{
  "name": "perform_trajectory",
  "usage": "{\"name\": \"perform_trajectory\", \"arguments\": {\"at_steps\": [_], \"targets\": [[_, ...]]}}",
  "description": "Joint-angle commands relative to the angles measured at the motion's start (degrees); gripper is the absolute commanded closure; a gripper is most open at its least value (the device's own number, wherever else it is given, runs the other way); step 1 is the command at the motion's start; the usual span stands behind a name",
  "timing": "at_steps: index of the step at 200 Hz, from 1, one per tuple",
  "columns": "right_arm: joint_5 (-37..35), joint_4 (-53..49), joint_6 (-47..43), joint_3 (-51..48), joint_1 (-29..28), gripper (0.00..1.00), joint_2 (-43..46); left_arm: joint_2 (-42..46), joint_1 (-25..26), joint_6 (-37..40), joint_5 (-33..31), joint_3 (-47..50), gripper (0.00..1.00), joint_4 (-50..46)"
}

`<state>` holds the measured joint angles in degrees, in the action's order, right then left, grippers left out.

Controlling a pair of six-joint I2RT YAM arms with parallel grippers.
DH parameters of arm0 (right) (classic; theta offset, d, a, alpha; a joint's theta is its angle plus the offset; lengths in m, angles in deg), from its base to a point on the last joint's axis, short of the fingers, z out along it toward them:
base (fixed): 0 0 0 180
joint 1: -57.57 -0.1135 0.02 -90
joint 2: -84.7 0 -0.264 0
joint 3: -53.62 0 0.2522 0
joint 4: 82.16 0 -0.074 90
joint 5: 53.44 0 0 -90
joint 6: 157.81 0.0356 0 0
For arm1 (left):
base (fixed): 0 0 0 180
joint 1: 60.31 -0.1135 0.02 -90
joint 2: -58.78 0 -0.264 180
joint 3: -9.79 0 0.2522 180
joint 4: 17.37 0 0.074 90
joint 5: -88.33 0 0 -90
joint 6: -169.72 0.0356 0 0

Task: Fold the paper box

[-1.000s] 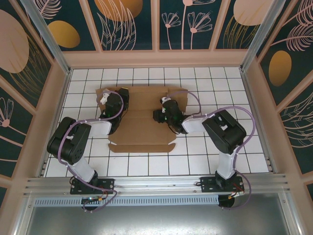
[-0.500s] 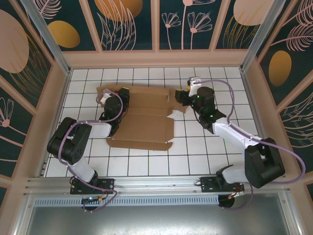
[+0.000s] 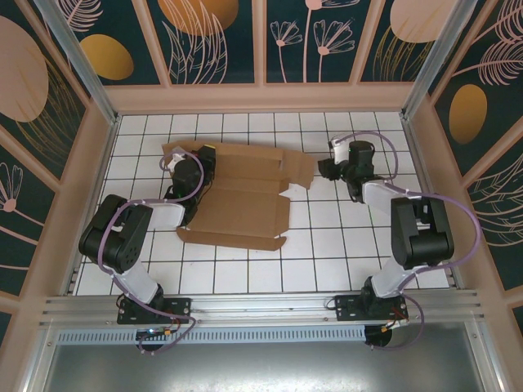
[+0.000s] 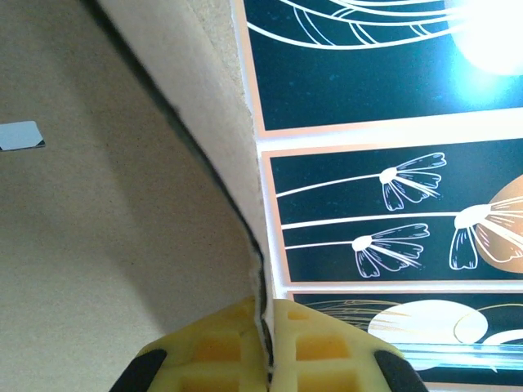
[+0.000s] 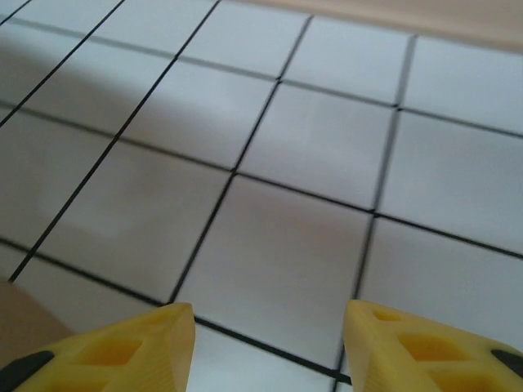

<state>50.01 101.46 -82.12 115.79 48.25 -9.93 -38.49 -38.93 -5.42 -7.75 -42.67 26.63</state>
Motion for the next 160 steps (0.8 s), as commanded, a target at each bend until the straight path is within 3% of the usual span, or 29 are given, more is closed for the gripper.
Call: {"name": "perform_trajectory", "arguments": {"at_steps": [1, 68, 109, 160], "targets": [[6.77, 1.84, -5.07, 2.19, -1.83, 0.49, -0.88, -0.55, -0.62, 0.76, 1.17, -1.07, 1.00, 0.18], [19.84, 4.93, -6.81, -0.78, -3.78, 0.50, 0.95, -2.47, -1.21, -0.26, 3.33, -3.43, 1.00, -2.43], [21.40, 5.93, -6.26, -1.01, -5.80, 0.50, 1.59, -3.33, -1.44, -0.59, 3.80, -6.69, 1.00, -5.27], [22.36, 5.73, -6.61, -0.85, -8.45, 0.43, 0.54, -4.13, -1.56, -0.37, 3.88, -9.16, 1.00, -7.48]]}}
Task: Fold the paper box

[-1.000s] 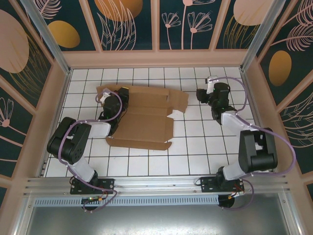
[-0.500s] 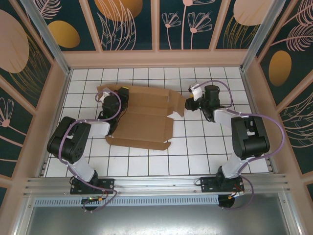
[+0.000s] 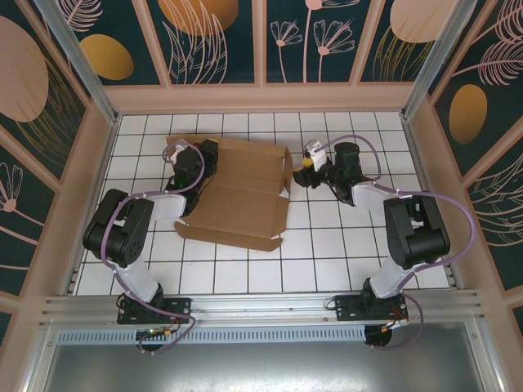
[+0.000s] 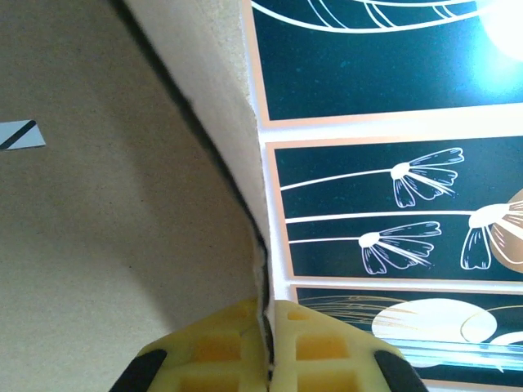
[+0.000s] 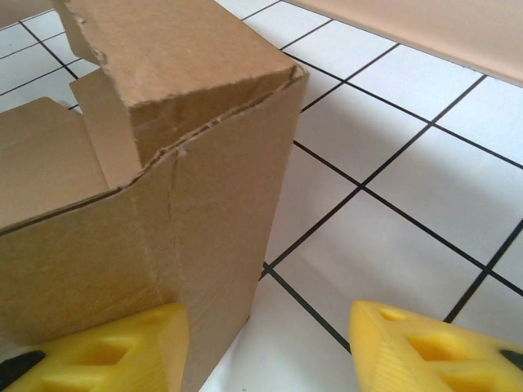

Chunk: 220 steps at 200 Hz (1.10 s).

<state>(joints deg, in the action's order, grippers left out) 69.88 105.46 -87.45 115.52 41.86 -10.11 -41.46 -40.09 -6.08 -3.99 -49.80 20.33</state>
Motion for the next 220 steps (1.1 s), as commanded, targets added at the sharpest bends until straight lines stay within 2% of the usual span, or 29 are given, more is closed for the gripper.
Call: {"name": "perform_trajectory", "arguments": {"at_steps": [1, 58, 133, 183, 220], "targets": [[2.43, 1.73, -1.32, -0.55, -2.10, 0.43, 0.65, -1.17, -0.38, 0.33, 0.13, -2.06, 1.00, -1.19], [2.41, 0.67, -0.39, 3.27, -5.09, 0.39, -1.51, -2.33, -0.50, -0.11, 0.47, -3.18, 1.00, -1.80], [-0.21, -6.78, 3.60, 11.46, -4.91, 0.37, -6.43, -4.92, -1.60, -1.04, 2.36, -7.45, 1.00, -2.42], [5.53, -9.53, 9.82, 18.32, -2.33, 0.34, -10.22, -8.97, -2.94, -3.63, 6.85, -14.63, 1.00, -10.71], [5.07, -14.49, 11.41, 23.42, -1.97, 0.34, -13.93, -9.01, -3.12, -2.96, 7.42, -18.37, 1.00, -19.71]]}}
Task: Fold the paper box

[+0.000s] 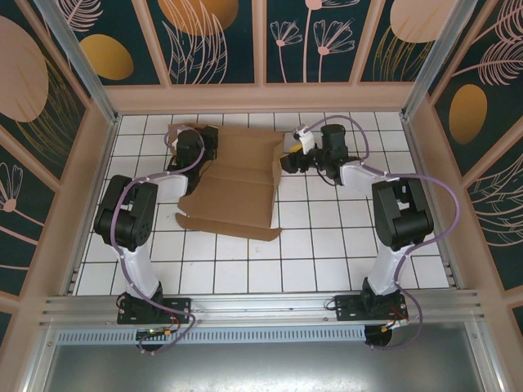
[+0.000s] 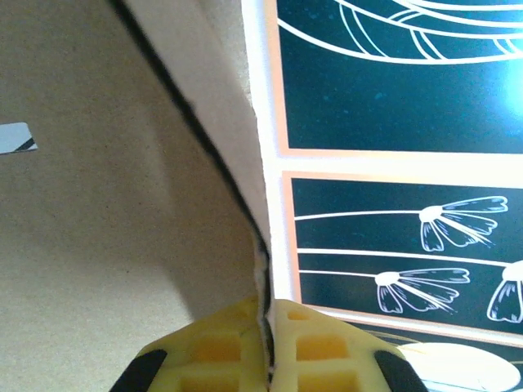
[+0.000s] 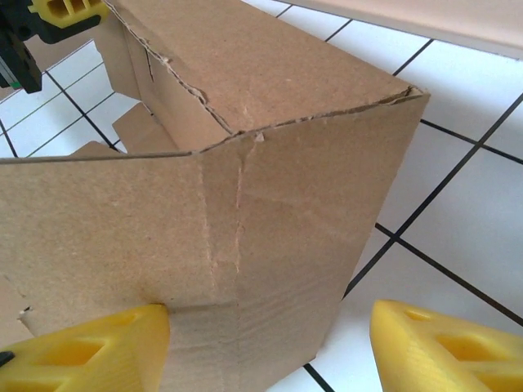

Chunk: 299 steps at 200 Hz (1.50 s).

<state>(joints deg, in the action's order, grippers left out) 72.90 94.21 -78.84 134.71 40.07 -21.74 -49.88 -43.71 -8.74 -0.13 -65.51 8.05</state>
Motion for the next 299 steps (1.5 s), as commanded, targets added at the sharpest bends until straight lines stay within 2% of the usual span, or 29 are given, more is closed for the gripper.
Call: {"name": "perform_trajectory", "arguments": {"at_steps": [1, 36, 59, 107, 136, 165, 215, 248, 299], "targets": [[1.98, -3.39, 2.83, 4.35, -0.22, 0.34, -2.43, -0.63, 0.48, -0.30, 3.55, -2.77, 1.00, -7.62], [2.19, -4.67, 6.02, 6.29, 0.69, 0.34, -4.93, -3.61, -0.44, -0.22, 5.81, -10.20, 1.00, -20.50], [5.81, -1.42, 10.71, 5.24, 2.86, 0.34, -4.86, -6.12, -1.48, -0.62, 7.29, -14.96, 1.00, -27.68], [15.40, 0.87, 15.16, 4.20, 4.70, 0.33, -6.78, -8.18, -2.15, -2.66, 9.02, -15.75, 1.00, -26.96], [14.39, 0.06, 14.74, 4.26, 4.14, 0.33, -7.80, -7.85, -2.11, -2.89, 9.16, -15.38, 1.00, -25.47], [11.40, -0.76, 11.38, 2.57, 1.69, 0.33, -6.53, -6.48, -2.27, -4.10, 10.15, -11.77, 1.00, -17.85], [-4.96, 4.06, 13.31, -5.00, -1.48, 0.25, -0.41, -3.77, -2.27, -6.10, 11.41, -1.53, 1.00, 2.72], [-13.26, 8.96, 11.99, -11.18, -3.86, 0.23, 5.64, -2.98, -2.25, -7.56, 12.08, 4.37, 1.00, 17.20], [-19.46, 18.54, 7.33, -20.50, -6.47, 0.23, 12.49, -0.83, -2.27, -5.19, 13.22, 9.55, 1.00, 30.82]]}}
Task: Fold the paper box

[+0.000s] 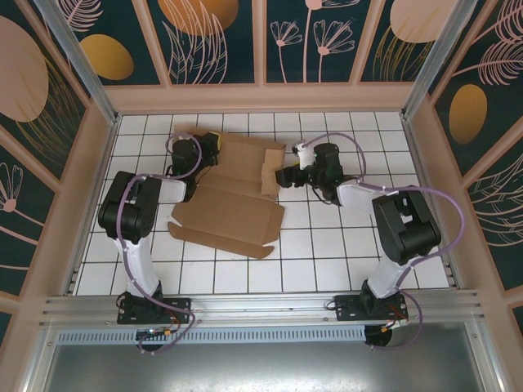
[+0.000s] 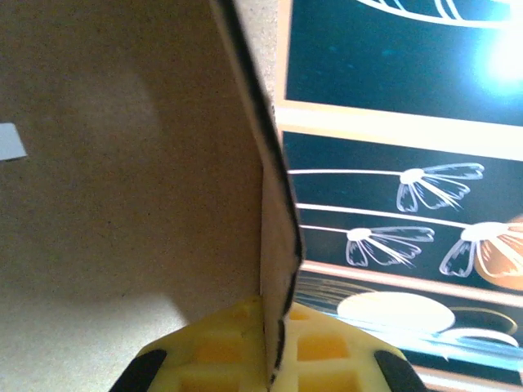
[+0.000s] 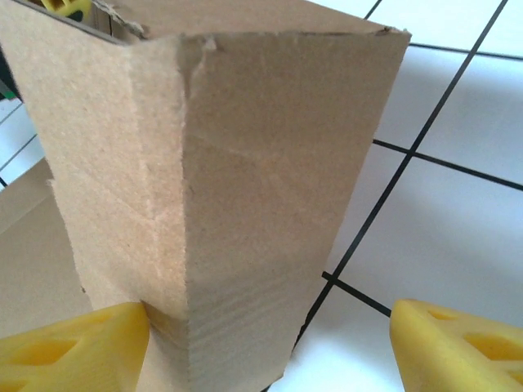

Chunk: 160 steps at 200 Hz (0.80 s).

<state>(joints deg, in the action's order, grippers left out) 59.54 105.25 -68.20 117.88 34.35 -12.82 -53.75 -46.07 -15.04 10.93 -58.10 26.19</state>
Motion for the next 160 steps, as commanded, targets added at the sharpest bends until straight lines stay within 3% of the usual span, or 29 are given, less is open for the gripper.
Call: {"name": "perform_trajectory", "arguments": {"at_steps": [1, 31, 95, 111, 160], "targets": [[-6.15, 7.76, -3.35, -3.84, -0.76, 0.23, 3.70, 3.07, 0.13, 1.22, 2.21, 2.25, 1.00, 13.01], [-5.64, 14.73, -6.18, -9.31, -1.91, 0.26, 6.40, 3.09, 0.11, 2.74, 2.04, 6.97, 1.00, 23.26], [-14.37, 21.79, -12.07, -14.73, -6.34, 0.24, 6.89, -1.38, 0.09, 1.84, 5.17, 11.72, 1.00, 32.85], [-15.55, 23.34, -12.27, -15.78, -6.48, 0.23, 7.25, -0.63, 0.09, 3.27, 5.53, 12.29, 1.00, 31.00], [-19.14, 22.69, -12.12, -14.05, -6.74, 0.28, 4.97, 1.66, 0.14, 6.67, 4.59, 8.84, 1.00, 13.63]]}}
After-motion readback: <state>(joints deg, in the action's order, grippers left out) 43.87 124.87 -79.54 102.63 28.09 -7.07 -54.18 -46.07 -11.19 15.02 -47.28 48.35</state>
